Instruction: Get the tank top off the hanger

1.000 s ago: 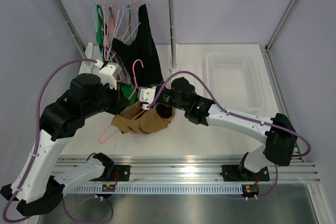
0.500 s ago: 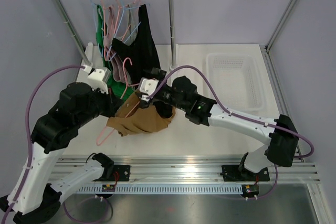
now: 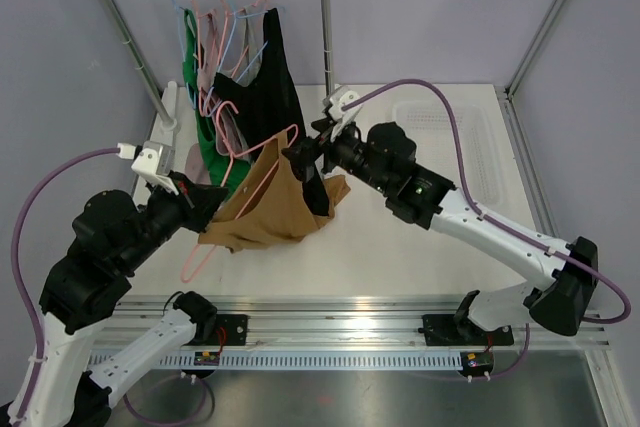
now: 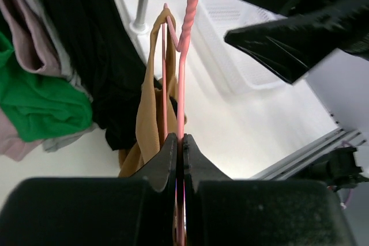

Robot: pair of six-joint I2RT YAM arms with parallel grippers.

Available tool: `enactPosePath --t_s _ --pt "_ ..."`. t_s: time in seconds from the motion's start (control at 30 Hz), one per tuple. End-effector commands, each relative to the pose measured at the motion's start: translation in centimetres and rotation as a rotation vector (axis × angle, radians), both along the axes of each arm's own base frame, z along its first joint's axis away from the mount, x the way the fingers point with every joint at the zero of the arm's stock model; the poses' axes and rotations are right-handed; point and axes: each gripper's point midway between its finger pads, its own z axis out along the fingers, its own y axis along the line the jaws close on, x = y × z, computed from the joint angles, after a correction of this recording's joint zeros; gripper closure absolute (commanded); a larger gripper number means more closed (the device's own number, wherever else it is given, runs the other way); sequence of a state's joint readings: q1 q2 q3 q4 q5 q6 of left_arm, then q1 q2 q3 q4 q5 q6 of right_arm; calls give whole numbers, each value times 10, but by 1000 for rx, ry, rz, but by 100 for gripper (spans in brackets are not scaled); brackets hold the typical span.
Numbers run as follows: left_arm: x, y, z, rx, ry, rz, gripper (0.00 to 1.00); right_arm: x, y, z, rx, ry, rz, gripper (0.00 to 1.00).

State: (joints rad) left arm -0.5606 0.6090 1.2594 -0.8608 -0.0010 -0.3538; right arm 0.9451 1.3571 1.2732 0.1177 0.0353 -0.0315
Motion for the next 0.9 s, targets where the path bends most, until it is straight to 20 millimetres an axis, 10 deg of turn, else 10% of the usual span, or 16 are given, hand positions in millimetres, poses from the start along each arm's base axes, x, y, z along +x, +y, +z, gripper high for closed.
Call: enactPosePath --t_s 0.0,0.5,0.73,0.87 --pt "-7 -14 52 -151 -150 -75 100 -3 -7 18 127 201 59 11" --pt "-18 -18 65 -227 -162 -112 100 7 22 -16 55 289 133 37" --pt "-18 -20 59 -216 -136 -123 100 30 13 -23 32 216 18 99" --pt "-16 -17 44 -140 -91 -113 100 53 -9 -26 -38 173 -134 100"
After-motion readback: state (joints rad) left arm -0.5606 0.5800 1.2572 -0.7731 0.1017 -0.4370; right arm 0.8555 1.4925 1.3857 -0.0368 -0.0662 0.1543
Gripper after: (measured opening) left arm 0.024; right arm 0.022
